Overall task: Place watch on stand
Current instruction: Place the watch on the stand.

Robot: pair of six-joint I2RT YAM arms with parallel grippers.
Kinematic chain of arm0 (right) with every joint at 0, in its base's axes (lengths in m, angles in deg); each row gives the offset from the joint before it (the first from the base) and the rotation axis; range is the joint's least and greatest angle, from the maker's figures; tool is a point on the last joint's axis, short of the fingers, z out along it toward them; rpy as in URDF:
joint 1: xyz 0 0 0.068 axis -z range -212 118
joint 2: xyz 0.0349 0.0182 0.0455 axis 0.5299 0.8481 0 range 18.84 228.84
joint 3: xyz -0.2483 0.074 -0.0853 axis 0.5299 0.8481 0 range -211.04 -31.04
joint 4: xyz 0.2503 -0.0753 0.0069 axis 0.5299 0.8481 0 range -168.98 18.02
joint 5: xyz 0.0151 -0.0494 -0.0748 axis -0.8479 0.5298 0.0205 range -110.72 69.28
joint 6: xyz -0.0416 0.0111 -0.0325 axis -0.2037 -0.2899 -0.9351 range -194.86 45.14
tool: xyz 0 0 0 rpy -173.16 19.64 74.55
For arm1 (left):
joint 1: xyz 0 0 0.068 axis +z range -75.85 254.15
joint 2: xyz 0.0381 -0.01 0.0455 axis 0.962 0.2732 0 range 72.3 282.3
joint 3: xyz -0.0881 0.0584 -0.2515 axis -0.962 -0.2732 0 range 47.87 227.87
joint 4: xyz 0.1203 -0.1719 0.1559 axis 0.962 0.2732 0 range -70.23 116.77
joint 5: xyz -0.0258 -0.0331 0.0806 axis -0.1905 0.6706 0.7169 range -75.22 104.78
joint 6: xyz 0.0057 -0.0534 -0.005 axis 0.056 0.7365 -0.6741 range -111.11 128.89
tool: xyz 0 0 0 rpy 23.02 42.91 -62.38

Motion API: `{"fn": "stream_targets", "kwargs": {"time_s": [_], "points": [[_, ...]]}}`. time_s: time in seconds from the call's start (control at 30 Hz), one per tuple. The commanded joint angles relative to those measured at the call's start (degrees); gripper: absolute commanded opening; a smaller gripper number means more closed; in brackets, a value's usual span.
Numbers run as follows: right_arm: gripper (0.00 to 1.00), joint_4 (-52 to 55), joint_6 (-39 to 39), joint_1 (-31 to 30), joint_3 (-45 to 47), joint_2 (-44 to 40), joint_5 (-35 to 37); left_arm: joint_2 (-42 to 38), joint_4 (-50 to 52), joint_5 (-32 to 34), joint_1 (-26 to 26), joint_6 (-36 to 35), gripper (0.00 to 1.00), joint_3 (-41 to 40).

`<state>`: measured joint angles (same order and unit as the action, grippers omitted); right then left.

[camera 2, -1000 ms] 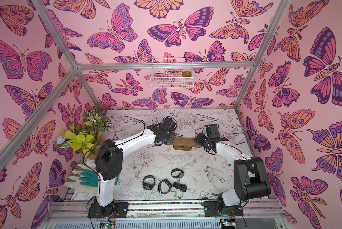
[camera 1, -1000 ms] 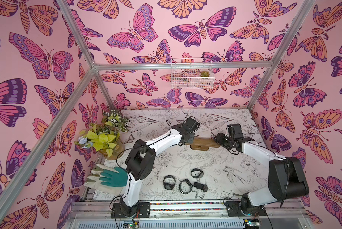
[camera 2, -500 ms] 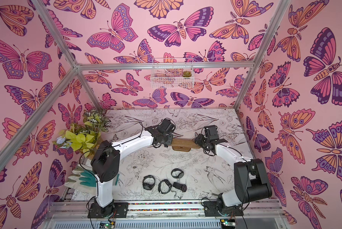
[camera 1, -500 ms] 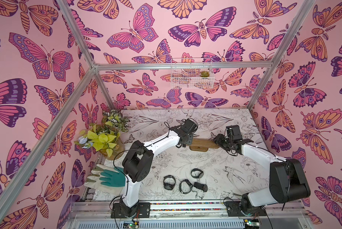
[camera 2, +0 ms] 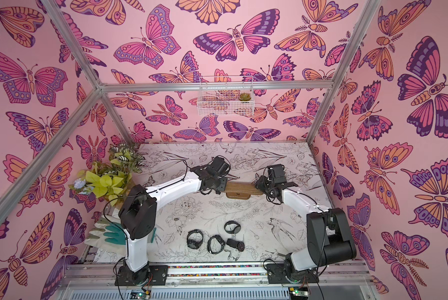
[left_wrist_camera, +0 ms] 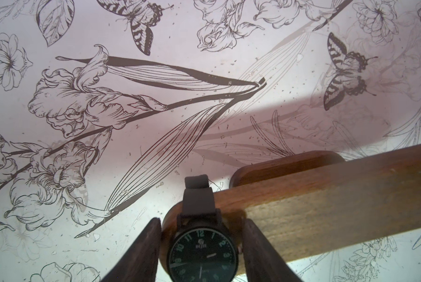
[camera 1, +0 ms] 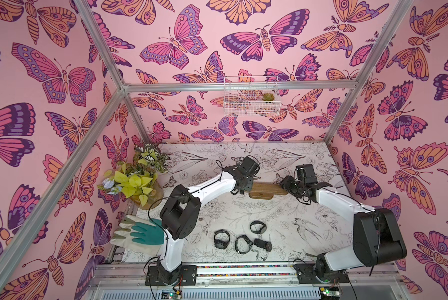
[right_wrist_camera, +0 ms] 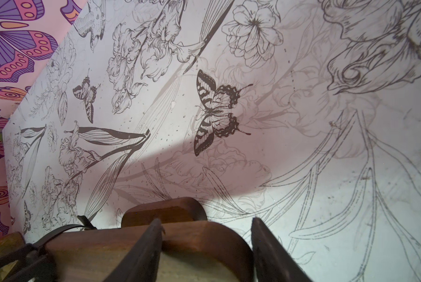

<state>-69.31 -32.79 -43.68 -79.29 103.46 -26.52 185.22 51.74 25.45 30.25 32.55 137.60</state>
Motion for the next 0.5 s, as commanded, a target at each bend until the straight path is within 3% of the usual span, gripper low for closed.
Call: {"fn": "stream_targets", "kwargs": {"time_s": [0.0,0.27,0.47], "points": [[0.59,1.97,0.52,-0.54,0.88,-1.12,0.35,-1.07,1.72,-3.23,-1.01,0.52,0.56,-0.79],[0.59,2.06,0.56,-0.55,1.05,-1.56,0.70,-2.24,1.52,-1.86,-1.45,1.16,0.65,-1.73],[0.59,2.45,0.47,-0.62,1.04,-1.83,1.23,-3.60,1.35,-0.99,-1.45,1.91,0.59,-2.67]]}}
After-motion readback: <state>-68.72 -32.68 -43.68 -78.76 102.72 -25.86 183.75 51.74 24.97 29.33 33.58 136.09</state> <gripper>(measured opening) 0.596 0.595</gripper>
